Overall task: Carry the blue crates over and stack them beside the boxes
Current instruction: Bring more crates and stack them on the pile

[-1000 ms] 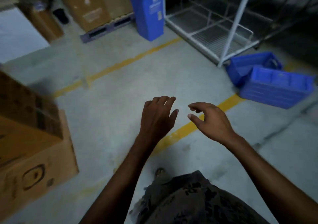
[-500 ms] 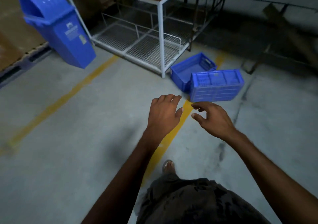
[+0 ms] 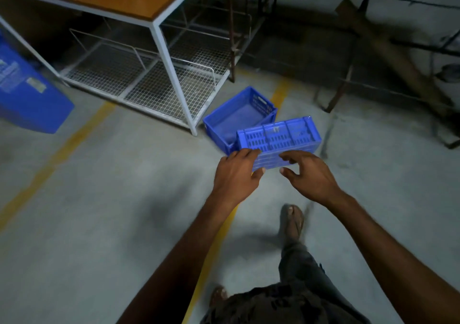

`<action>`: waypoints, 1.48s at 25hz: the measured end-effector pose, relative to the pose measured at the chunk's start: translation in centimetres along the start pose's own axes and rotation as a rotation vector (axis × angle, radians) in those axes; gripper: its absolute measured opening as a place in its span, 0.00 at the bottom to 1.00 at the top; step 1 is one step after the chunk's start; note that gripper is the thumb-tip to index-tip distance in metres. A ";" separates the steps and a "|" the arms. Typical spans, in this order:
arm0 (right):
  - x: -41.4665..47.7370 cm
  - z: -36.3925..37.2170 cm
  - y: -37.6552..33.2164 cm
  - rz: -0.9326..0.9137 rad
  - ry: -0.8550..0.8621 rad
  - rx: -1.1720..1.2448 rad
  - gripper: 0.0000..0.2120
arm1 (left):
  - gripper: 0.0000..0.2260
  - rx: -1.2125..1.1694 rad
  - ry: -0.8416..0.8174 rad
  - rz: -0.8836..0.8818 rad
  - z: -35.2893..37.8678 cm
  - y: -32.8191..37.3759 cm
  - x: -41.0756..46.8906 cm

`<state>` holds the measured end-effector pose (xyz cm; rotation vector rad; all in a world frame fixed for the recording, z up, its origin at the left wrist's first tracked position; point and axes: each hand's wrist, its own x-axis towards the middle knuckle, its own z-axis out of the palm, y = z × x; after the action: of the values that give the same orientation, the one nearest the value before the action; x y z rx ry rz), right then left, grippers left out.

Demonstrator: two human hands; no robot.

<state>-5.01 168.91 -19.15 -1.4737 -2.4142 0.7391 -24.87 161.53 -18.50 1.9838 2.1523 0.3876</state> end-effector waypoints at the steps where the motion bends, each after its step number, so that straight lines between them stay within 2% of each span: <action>1: 3.0 -0.1 2.4 0.000 -0.027 0.003 0.18 | 0.21 -0.051 -0.018 -0.052 1.5 0.2 3.0; 7: 18.4 -0.2 15.0 0.062 -0.273 -0.058 0.19 | 0.18 -0.284 -0.144 -0.358 8.9 1.1 18.5; 12: 29.1 4.4 21.9 0.063 -0.445 -0.156 0.21 | 0.15 -0.392 -0.201 -0.526 17.2 -3.3 28.7; 17: 39.4 15.3 28.8 0.085 -0.490 -0.199 0.23 | 0.12 -0.393 -0.248 -0.500 31.1 -10.0 38.9; 20: 45.2 22.8 32.6 0.055 -0.482 -0.227 0.27 | 0.17 -0.309 -0.315 -0.451 40.6 -13.4 43.5; 24: 50.8 30.1 36.6 -0.007 -0.520 -0.399 0.44 | 0.32 -0.045 -0.358 -0.326 49.7 -17.1 46.3; 27: 52.3 31.9 38.8 -0.037 -0.535 -0.481 0.53 | 0.34 0.079 -0.337 -0.289 52.3 -19.5 46.1; 30: 50.7 31.5 38.9 -0.069 -0.483 -0.674 0.46 | 0.28 0.107 -0.367 -0.243 51.4 -19.9 44.8; 32: 48.5 30.6 38.2 -0.040 -0.541 -0.738 0.37 | 0.24 0.035 -0.559 -0.282 50.0 -19.9 43.3; 34: 45.5 29.1 37.4 -0.035 -0.607 -0.742 0.21 | 0.23 0.011 -0.825 -0.270 47.8 -19.7 41.1; 35: 43.9 28.1 37.3 -0.025 -0.628 -0.728 0.15 | 0.23 -0.006 -0.906 -0.228 46.4 -19.0 39.9; 37: 40.6 24.9 37.2 0.046 -0.607 -0.614 0.14 | 0.23 -0.077 -0.951 -0.109 42.5 -16.6 38.1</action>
<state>-6.38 210.77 -62.74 -1.6943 -3.2985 0.5247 -30.63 200.96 -62.59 1.5142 1.5610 -0.4164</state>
